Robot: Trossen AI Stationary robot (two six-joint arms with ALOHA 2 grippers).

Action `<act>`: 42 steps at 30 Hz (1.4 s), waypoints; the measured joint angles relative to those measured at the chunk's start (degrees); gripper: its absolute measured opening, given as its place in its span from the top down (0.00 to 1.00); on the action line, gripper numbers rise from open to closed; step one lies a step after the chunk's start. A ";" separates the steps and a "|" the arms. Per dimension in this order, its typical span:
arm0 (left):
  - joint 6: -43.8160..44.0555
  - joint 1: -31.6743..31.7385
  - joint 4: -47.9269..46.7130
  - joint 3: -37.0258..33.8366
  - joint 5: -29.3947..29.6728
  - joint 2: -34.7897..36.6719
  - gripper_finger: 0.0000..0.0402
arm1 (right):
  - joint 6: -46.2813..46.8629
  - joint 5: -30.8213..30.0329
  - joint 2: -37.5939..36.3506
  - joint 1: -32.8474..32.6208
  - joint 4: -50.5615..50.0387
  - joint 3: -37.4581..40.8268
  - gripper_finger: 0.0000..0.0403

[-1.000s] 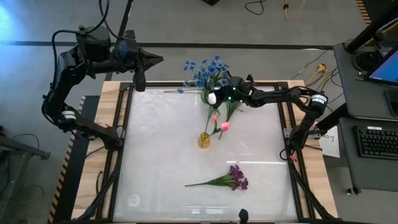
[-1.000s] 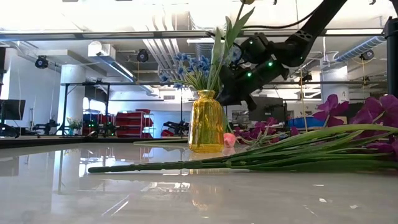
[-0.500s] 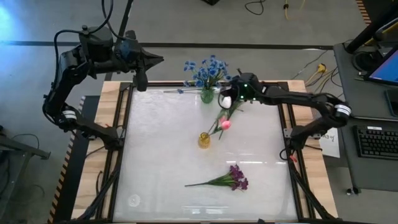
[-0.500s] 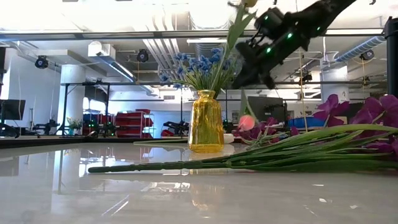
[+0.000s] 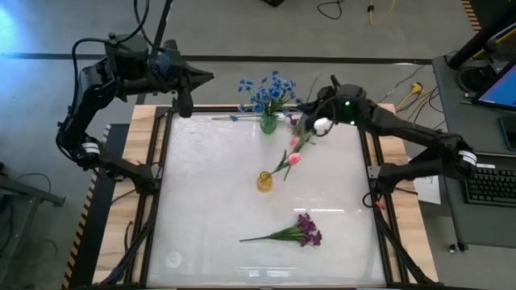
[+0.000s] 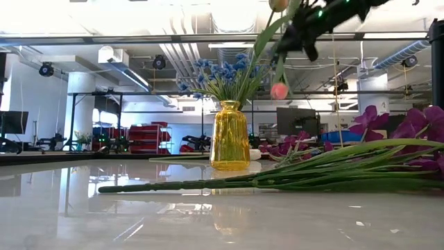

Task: Sort flowers into vase by color
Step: Put the pink flower into the yellow vase

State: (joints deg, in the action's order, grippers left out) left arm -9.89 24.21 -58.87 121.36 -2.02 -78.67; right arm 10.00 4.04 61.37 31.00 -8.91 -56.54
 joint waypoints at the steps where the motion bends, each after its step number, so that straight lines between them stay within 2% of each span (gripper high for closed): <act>1: 0.88 0.00 0.40 0.00 0.00 -0.20 1.00 | -1.35 -0.30 -0.54 0.00 -1.97 -1.76 0.98; 5: 4.95 0.02 1.40 0.00 -1.18 -2.25 1.00 | -6.99 -1.16 -1.03 0.00 -13.81 -10.76 0.98; 10: 9.25 -0.02 3.03 0.00 -7.68 -5.94 1.00 | -13.26 -1.23 0.85 -0.24 -27.42 -23.67 0.98; 17: 10.91 0.04 5.43 0.11 -7.99 -9.56 1.00 | -22.05 -2.75 3.01 -0.34 -31.07 -34.16 0.98; 20: 12.62 0.02 8.79 0.11 -11.67 -10.61 1.00 | -28.74 -2.75 3.66 -0.39 -31.09 -35.95 0.98; 24: 18.45 0.00 16.35 0.12 -19.53 -12.13 1.00 | -49.13 -2.92 4.05 -2.06 -30.14 -36.85 0.98; 30: 28.33 0.05 21.65 0.13 -24.79 -15.55 1.00 | -93.20 -10.40 4.69 -6.29 -26.98 -36.65 0.98; 33: 30.83 0.01 23.48 0.13 -27.77 -17.32 0.96 | -102.29 -15.68 5.93 -7.14 -21.53 -36.61 0.98; 42: 44.15 0.50 41.52 0.13 -37.69 -23.51 0.71 | -129.90 -16.80 11.13 -8.83 -4.57 -36.58 0.98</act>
State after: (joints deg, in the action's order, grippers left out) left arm 34.26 24.71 -17.34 121.49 -39.71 -102.18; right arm -119.90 -12.77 72.50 22.17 -13.48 -93.12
